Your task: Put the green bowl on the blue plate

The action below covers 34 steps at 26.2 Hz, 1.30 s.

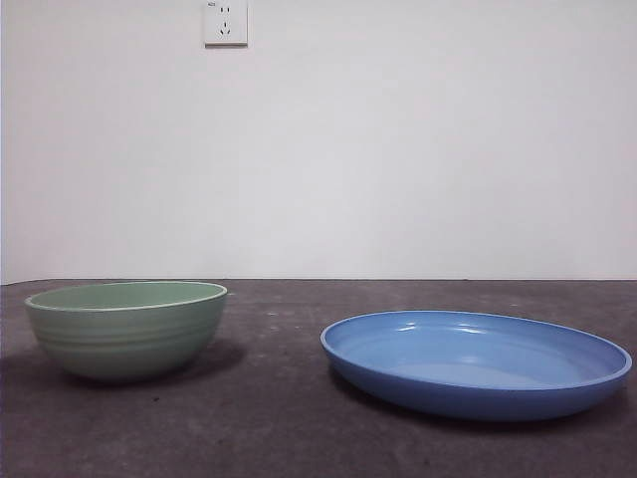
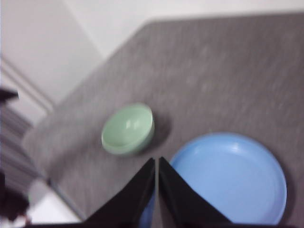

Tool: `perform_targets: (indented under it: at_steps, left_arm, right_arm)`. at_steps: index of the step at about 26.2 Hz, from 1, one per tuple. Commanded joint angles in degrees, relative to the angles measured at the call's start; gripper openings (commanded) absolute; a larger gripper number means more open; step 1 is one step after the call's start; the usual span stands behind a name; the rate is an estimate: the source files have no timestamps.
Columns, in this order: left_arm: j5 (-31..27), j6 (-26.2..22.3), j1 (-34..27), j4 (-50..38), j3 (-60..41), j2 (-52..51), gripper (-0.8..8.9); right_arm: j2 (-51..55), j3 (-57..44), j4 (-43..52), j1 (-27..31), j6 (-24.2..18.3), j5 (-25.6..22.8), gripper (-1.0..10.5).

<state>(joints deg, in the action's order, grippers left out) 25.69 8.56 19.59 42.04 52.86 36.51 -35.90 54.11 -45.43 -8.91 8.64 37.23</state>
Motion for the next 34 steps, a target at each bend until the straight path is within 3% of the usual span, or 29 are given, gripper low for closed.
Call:
perform_targets:
  at_steps: [1,10,12,19,22,28,34]
  left_arm:
    - [0.3,-2.2,0.2,-0.3,1.1,0.2,0.19]
    - [0.3,-2.1,0.2,-0.2,1.1,0.2,0.31]
    - [0.3,-2.1,0.2,0.2,1.1,0.2,0.75]
    - [0.1,-2.1,0.2,0.6,1.1,0.6,5.87]
    - [0.1,-2.1,0.2,0.6,1.1,1.0,6.94]
    - [-0.6,-1.9,0.2,0.9,1.1,2.7,6.95]
    - [-8.5,0.1,0.2,4.9,1.1,7.4,6.93]
  right_arm:
    - [-1.0,1.1,-3.7,-0.6,-6.9,-0.2,0.1]
    - [-1.5,1.1,-5.8,-0.7,-7.4,-1.3,0.1]
    - [-1.5,1.1,-5.8,-0.7,-7.4,-1.3,0.6]
    - [-1.5,1.1,-5.7,-0.7,-6.0,-1.3,5.4]
    - [-1.5,1.1,-5.7,-0.7,-5.6,-1.3,6.4]
    - [-1.5,1.1,-5.6,-0.7,-5.6,-1.2,6.4]
    - [-1.5,1.1,-5.6,-0.7,-5.7,-1.2,6.4]
